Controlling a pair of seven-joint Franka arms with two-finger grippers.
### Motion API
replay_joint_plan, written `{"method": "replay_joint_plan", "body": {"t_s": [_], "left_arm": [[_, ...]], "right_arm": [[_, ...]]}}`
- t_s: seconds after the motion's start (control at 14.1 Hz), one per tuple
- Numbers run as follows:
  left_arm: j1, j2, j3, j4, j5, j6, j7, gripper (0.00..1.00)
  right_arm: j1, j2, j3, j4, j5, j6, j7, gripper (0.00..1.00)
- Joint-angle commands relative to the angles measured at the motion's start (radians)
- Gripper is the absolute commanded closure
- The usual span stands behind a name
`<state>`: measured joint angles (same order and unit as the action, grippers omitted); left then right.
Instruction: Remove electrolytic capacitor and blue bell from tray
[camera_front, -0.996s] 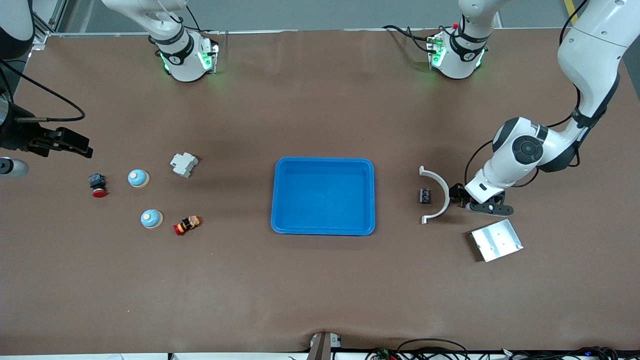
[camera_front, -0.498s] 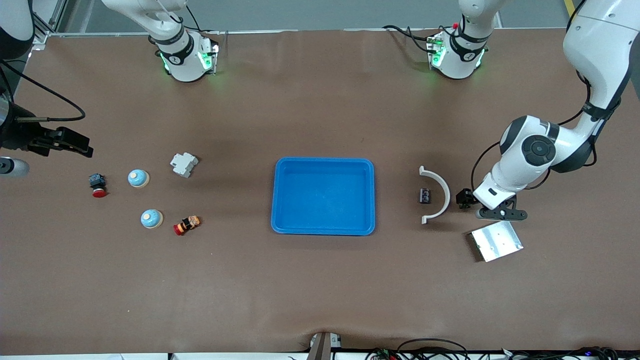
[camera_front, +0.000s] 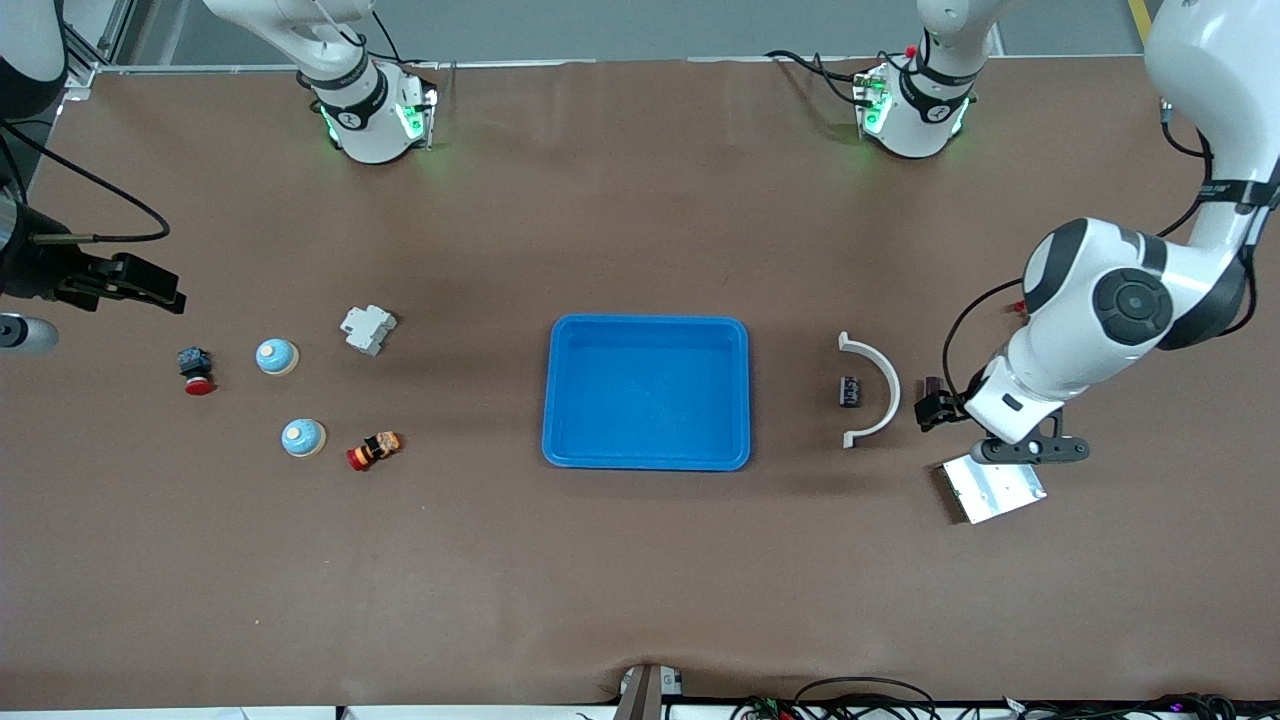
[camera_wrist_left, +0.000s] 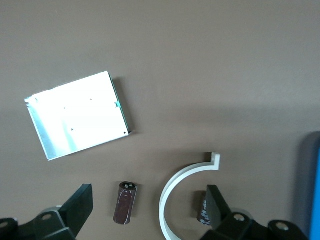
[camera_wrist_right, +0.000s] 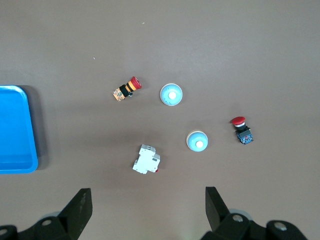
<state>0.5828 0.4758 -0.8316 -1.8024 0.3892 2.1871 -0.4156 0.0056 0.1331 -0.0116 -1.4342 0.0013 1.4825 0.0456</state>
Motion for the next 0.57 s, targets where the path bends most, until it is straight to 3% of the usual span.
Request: {"method": "replay_joint_plan", "body": {"t_s": [0.0, 0.5], "left_arm": [[0.011, -0.002, -0.012, 0.054, -0.084, -0.049, -0.006, 0.00], [0.012, -0.023, -0.012, 0.098, -0.093, -0.049, -0.067, 0.00]], "right_arm": [[-0.013, -0.012, 0.002, -0.006, 0.014, -0.010, -0.004, 0.00], [-0.015, -0.012, 0.004, -0.005, 0.014, -0.015, -0.003, 0.00]]}}
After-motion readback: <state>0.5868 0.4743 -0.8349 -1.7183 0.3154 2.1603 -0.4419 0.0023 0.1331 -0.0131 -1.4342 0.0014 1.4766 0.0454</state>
